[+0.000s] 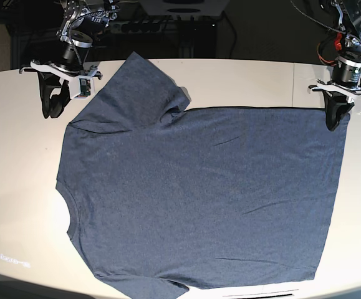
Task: Fold the T-shirt properly
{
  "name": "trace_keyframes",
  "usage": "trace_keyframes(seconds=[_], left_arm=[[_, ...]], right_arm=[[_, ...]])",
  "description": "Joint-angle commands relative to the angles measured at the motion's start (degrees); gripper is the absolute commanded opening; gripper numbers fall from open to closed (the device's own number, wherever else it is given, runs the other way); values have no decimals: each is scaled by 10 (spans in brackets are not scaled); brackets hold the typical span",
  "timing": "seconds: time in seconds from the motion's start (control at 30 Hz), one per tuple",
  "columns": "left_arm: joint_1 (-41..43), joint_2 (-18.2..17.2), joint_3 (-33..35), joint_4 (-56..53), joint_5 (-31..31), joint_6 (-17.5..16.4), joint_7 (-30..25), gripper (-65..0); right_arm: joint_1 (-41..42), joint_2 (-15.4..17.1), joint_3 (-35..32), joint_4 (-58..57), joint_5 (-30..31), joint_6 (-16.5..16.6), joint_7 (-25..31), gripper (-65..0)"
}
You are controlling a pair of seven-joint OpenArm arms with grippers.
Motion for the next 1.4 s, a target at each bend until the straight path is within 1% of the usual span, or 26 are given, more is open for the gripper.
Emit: trace_keyframes(seconds=[0.0,0.1,0.17,0.3,0.37,0.47,0.57,0.63,0.7,0.77,1.07,1.13,1.23,1.37], left_arm=[[-1,-5,-3,8,-13,-14,-11,-650],[-2,-5,-3,8,-13,-14,-16,-650],[-4,-5,-3,8,-13,-14,-29,-650],[-12,-5,-3,8,-21,-14,-30,-650],[-17,-5,-3,8,-60,-14,-15,-650],[-28,-5,-3,8,-154,-14,14,-650],[-46,-5,-3,8,-230,-14,83,-650],[-60,-5,-3,8,-265,-14,133,-650],[-70,-5,-3,8,-288,-14,166,-650],[-74,-5,-3,8,-298,-14,178,-650],[-74,-5,-3,8,-301,-14,179,-650],[-74,-5,-3,8,-324,-14,185,-650],[-74,-5,-3,8,-362,-14,213,-650],[-74,-5,-3,8,-361,-14,212,-650]], right_arm=[[-2,5,2,10,-17,-10,4,-529],[-2,5,2,10,-25,-10,-15,-529],[-2,5,2,10,-26,-10,-24,-529],[-2,4,2,10,-26,-10,-25,-529],[-2,5,2,10,-26,-10,-27,-529],[-2,4,2,10,-26,-10,-27,-529],[-2,4,2,10,-26,-10,-30,-529],[-2,4,2,10,-26,-10,-32,-529],[-2,4,2,10,-26,-10,-33,-529],[-2,4,2,10,-26,-10,-38,-529],[-2,4,2,10,-26,-10,-41,-529],[-2,4,2,10,-26,-10,-41,-529],[-2,4,2,10,-26,-10,-41,-529],[-2,4,2,10,-26,-10,-41,-529]])
